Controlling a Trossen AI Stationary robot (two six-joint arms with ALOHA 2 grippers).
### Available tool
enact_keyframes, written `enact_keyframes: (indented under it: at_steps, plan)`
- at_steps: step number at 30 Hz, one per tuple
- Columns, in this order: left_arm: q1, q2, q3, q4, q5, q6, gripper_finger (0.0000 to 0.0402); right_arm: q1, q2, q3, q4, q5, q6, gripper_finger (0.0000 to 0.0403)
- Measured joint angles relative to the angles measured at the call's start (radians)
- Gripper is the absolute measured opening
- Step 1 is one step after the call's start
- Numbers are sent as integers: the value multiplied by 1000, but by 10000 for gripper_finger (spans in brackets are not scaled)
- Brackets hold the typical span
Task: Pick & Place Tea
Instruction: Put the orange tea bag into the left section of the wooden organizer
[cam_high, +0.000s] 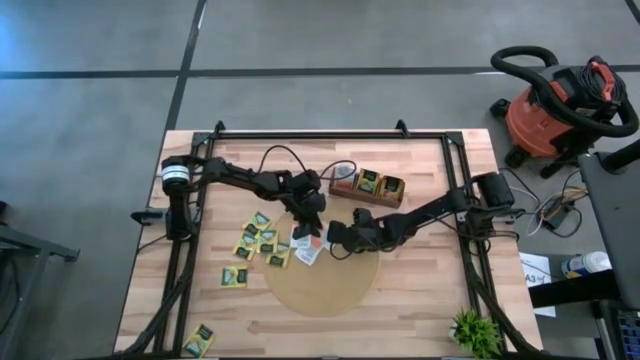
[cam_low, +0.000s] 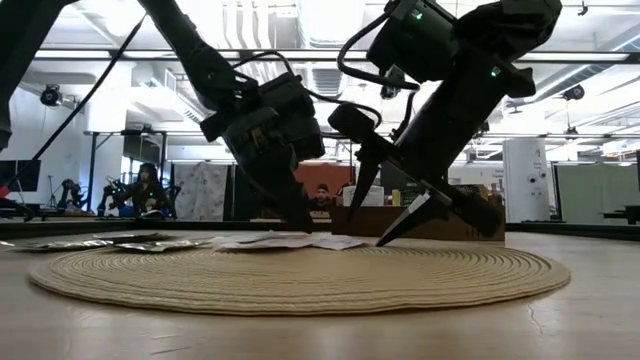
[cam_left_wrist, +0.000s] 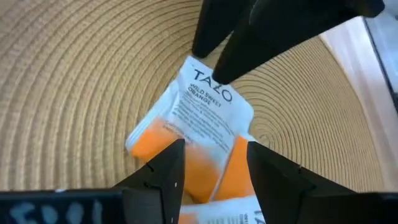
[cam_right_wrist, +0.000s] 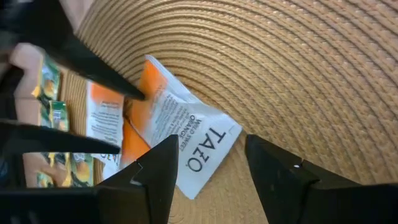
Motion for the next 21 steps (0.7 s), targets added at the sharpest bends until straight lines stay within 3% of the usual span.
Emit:
enact_keyframes:
  at_steps: [6, 16, 21]
  plan:
    - [0, -52, 0, -62, -96, 49, 167, 16, -3, 1, 37, -75, 4, 189]
    - [-14, -45, -2, -104, -97, 66, 167, 18, -10, 1, 100, -105, -26, 189]
    - [-34, -46, -2, -108, -83, 61, 167, 19, -11, 17, 100, -196, -61, 189]
